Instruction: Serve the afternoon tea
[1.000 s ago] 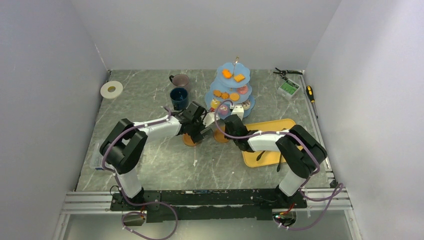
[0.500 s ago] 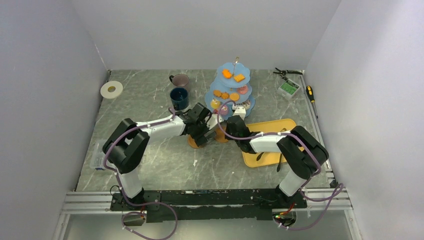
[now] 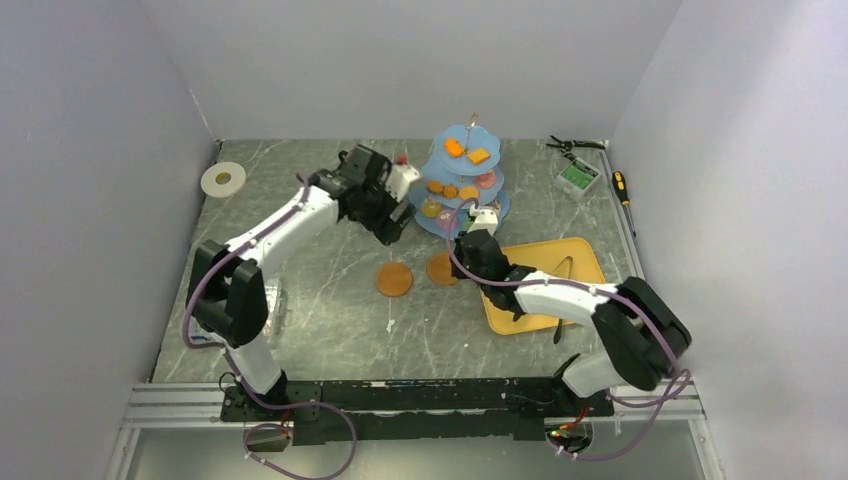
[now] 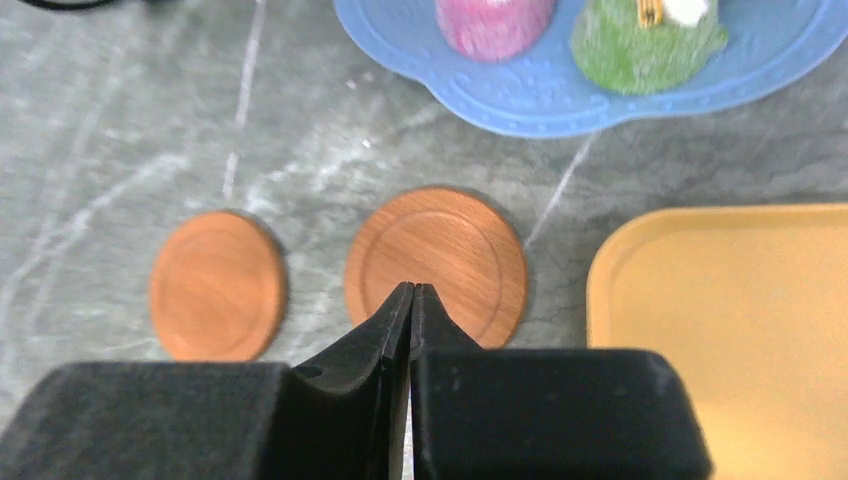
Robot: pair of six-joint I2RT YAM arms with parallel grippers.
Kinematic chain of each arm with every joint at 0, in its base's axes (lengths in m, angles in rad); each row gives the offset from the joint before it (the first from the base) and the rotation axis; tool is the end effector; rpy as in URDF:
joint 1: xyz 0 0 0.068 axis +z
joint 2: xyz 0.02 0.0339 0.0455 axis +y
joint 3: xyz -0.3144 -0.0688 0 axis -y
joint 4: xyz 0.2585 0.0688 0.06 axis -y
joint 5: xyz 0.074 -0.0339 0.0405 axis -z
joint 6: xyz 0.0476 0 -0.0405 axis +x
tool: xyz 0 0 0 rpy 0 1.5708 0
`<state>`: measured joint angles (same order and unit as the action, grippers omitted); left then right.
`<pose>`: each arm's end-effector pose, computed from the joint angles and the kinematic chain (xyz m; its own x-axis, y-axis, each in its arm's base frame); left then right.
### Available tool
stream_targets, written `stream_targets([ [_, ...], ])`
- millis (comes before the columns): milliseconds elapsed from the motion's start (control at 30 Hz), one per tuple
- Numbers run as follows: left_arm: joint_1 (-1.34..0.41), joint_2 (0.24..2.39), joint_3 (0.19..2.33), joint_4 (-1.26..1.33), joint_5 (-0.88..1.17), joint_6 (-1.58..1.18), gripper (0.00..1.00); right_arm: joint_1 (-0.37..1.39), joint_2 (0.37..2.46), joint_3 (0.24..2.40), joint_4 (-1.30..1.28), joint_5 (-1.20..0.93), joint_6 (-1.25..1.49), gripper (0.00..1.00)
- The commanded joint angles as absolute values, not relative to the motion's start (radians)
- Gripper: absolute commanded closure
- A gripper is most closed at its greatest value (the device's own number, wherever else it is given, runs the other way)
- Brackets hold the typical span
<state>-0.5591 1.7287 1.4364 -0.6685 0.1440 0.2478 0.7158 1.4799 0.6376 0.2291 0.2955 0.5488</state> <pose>0.3386 -0.2199 0.3077 -0.5278 0.6166 -0.5842 0.7469 0.6644 0.0265 0.2401 0.1904 0.2049 -0.6042 0.1359 -0.7851 -0.1557 0.9462 0.2836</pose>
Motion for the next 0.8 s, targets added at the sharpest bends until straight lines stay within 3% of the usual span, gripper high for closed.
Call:
stream_targets([
  [0, -0.462, 1.672, 1.561, -0.779, 0.242, 0.302, 0.06, 0.724, 1.365, 0.668, 0.205, 0.316, 0.532, 0.90],
  [400, -0.186, 1.970, 1.844, -0.773, 0.225, 0.459, 0.06, 0.852, 1.307, 0.704, 0.134, 0.403, 0.518, 0.85],
  [500, -0.147, 2.061, 1.918, -0.800, 0.260, 0.501, 0.19, 0.877, 1.291, 0.705, 0.114, 0.434, 0.525, 0.85],
  [567, -0.139, 2.110, 1.964, -0.819, 0.282, 0.535, 0.23, 0.884, 1.278, 0.701, 0.101, 0.439, 0.532, 0.85],
  [767, -0.137, 2.207, 2.094, -0.853, 0.350, 0.601, 0.16, 0.897, 1.253, 0.687, 0.070, 0.451, 0.549, 0.85],
])
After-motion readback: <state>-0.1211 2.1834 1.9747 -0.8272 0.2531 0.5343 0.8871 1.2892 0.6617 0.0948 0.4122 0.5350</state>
